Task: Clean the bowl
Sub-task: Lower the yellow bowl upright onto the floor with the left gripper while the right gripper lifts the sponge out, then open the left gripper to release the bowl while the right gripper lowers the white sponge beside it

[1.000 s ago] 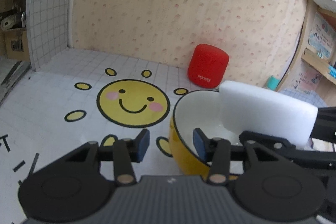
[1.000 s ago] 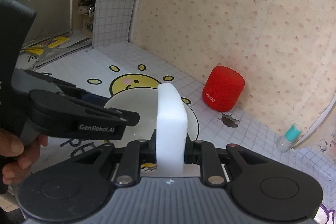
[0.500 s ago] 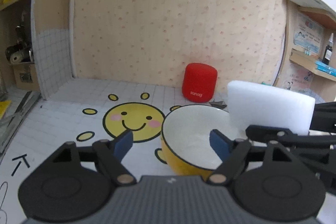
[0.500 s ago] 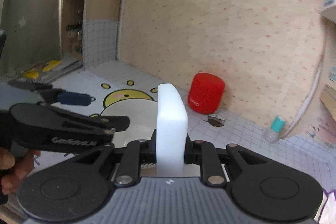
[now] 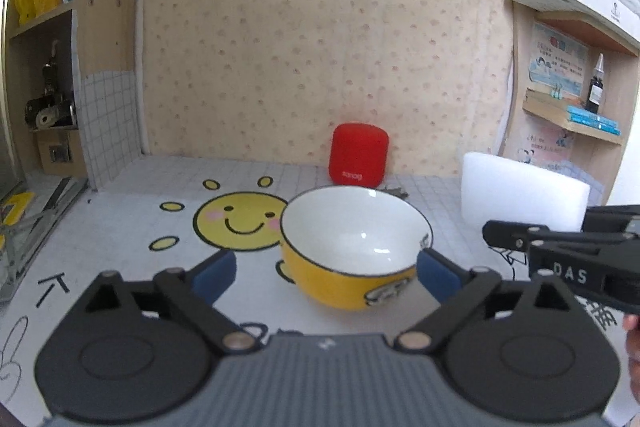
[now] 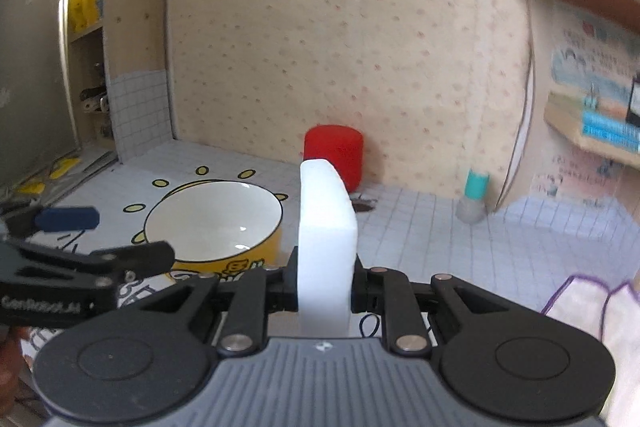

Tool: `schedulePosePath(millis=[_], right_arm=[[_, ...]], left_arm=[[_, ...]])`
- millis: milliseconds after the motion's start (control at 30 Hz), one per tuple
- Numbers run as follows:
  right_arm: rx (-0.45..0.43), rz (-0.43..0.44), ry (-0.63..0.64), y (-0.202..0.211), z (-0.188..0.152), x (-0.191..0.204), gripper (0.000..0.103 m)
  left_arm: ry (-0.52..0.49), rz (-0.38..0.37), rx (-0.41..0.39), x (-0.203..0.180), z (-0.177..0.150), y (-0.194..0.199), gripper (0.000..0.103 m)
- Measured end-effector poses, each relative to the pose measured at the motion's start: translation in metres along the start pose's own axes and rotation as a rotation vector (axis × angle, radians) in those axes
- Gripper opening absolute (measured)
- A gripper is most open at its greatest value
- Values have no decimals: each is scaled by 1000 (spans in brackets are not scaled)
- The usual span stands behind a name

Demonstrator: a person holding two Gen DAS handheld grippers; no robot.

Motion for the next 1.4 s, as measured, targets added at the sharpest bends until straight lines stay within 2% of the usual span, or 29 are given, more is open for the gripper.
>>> schedulePosePath(millis=[367, 500, 567, 600, 700, 800, 1033, 1400], right_arm=[[10, 19, -252, -33, -18, -14, 18], [39, 27, -248, -43, -24, -10, 19], [48, 28, -251, -47, -28, -8, 22], [55, 32, -250, -50, -29, -7, 29], [67, 39, -254, -53, -31, -7, 59], [38, 32, -245, -47, -30, -8, 79], [27, -28, -144, -31, -28, -7, 81], [-35, -100, -129, -1, -22, -18, 81]], left_arm=[[-13, 9, 64, -9, -18, -12, 99], [-21, 15, 78, -12, -23, -17, 100], [-20, 16, 82, -13, -24, -18, 100], [-18, 17, 86, -13, -25, -19, 100], [-19, 23, 92, -13, -26, -20, 102], [-18, 27, 97, -14, -27, -21, 103], [-17, 29, 106, -17, -31, -19, 103], [-24, 24, 103, -22, -34, -14, 103]])
Point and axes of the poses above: each gripper's, at about its wrist camera, not at the fingertips, and y roughly against the way its jaws point, x to its left, z to its top, the point moved 5 cm from there along -y, roughly the way its jaws point, and after that the axes turned 8 degrees about y, right-handed, at the moved point
